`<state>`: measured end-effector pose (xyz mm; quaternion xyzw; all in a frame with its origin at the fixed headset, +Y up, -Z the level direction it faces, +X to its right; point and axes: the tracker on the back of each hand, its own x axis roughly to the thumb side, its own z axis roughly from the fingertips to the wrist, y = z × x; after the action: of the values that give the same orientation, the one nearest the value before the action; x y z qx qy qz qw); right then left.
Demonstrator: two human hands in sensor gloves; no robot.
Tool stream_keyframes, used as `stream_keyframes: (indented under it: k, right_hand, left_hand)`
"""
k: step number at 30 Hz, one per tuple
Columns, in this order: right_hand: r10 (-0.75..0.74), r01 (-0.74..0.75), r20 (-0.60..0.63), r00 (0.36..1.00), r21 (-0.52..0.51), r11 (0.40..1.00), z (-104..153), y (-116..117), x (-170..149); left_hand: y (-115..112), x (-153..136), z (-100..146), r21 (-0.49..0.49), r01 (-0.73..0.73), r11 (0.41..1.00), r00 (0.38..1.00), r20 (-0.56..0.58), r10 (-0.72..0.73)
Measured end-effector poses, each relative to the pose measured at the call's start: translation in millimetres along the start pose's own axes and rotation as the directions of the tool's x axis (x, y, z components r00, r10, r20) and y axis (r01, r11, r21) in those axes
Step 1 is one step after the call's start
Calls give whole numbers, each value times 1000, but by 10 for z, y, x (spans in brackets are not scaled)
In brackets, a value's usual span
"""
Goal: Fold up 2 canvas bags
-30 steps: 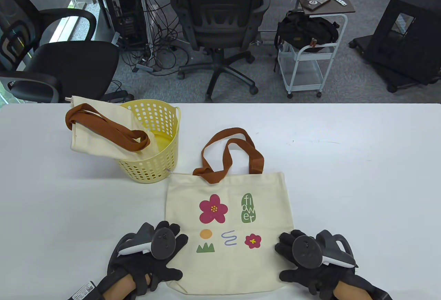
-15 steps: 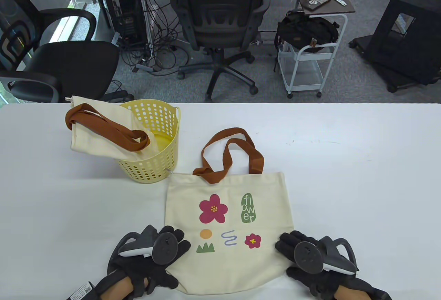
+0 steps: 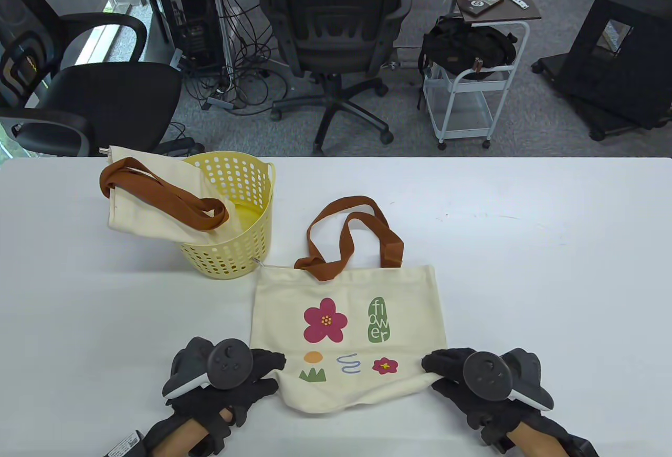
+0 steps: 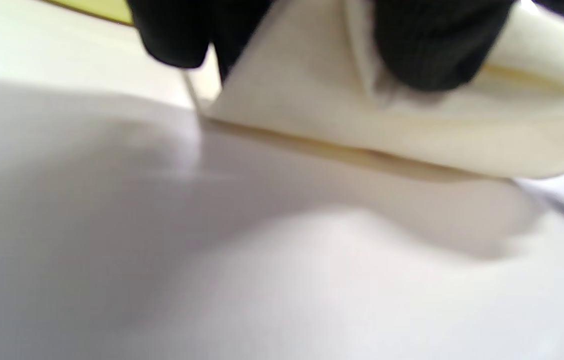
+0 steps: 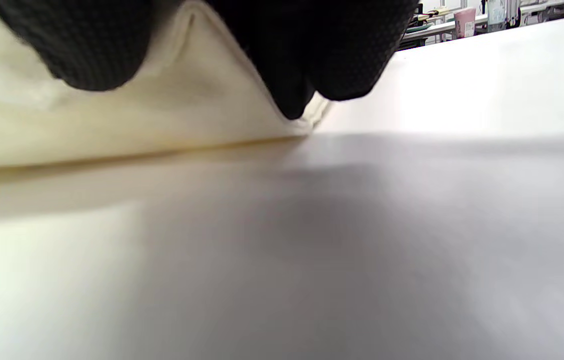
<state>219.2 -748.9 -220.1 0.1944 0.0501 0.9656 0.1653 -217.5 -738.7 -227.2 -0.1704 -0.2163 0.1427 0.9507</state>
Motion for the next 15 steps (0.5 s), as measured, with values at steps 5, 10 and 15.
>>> stream_keyframes:
  k: [5, 10, 15]
  right_hand:
    - [-172, 172, 14, 985, -34, 984, -51, -209, -100]
    - [-275, 275, -46, 960, 3, 961, -269, -288, -217]
    - [-224, 235, -175, 959, 41, 971, -518, -200, -238]
  left_hand:
    - [173, -70, 11, 1, -181, 984, 983, -13, 181]
    - [236, -210, -127, -41, -348, 937, 932, -125, 341]
    - [182, -331, -330, -9, -370, 929, 900, -253, 356]
